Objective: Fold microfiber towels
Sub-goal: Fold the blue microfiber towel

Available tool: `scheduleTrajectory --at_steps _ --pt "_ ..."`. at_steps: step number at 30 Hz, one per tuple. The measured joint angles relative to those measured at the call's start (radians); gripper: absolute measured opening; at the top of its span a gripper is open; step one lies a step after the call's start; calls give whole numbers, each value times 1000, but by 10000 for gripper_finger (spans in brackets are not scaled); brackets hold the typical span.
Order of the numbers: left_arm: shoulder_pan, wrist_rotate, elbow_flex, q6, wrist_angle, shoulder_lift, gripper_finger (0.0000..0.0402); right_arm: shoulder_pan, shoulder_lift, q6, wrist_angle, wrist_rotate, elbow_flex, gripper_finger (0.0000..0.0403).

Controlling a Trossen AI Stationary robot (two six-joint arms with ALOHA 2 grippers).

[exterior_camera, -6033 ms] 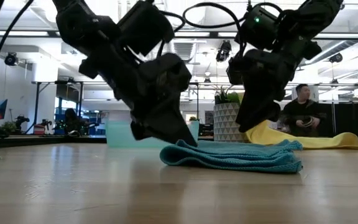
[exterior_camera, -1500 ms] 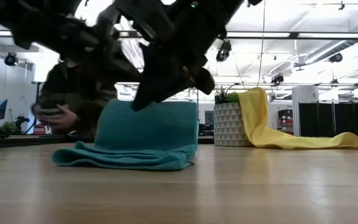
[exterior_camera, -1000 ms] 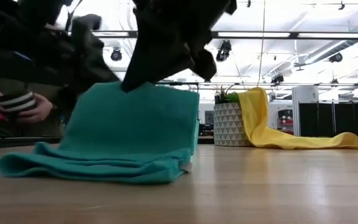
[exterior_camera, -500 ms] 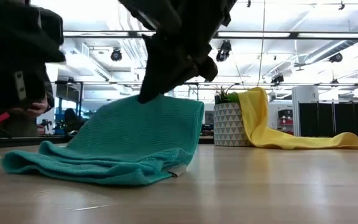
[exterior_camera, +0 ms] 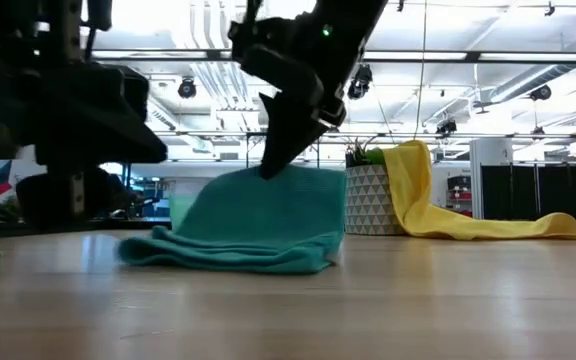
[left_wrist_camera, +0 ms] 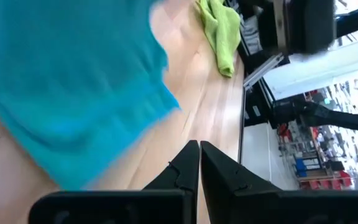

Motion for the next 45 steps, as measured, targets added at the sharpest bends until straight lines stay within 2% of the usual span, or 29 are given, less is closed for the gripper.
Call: scheduleTrajectory --at_steps 4,7,11,13,17,23,27,31,39,45 --pt "36 25 15 36 5 20 0 -62 -70 -80 125 -46 -113 9" --pt "62 22 16 52 1 15 0 -121 -154 -68 342 -178 -267 9" --pt "86 -15 15 74 1 -10 0 -163 -275 -2 622 -218 -486 9" --pt "97 -45 15 104 -4 -18 0 -179 -326 23 737 -273 -575 9" --pt "132 -64 14 102 -54 -25 0 -206 -356 27 775 -346 -685 9" --pt "189 -64 32 102 -105 -25 0 -248 -328 -82 809 -429 -695 9" --pt "236 -66 46 102 -139 -25 0 -293 -299 -128 808 -433 -669 9" --pt "287 -77 51 109 -204 -25 0 -326 -273 -100 807 -426 -647 9" --pt "398 -93 73 121 -412 -24 0 -322 -249 -94 812 -428 -621 9" --pt "475 -55 85 176 -416 -7 0 -321 -246 -66 831 -428 -621 9"
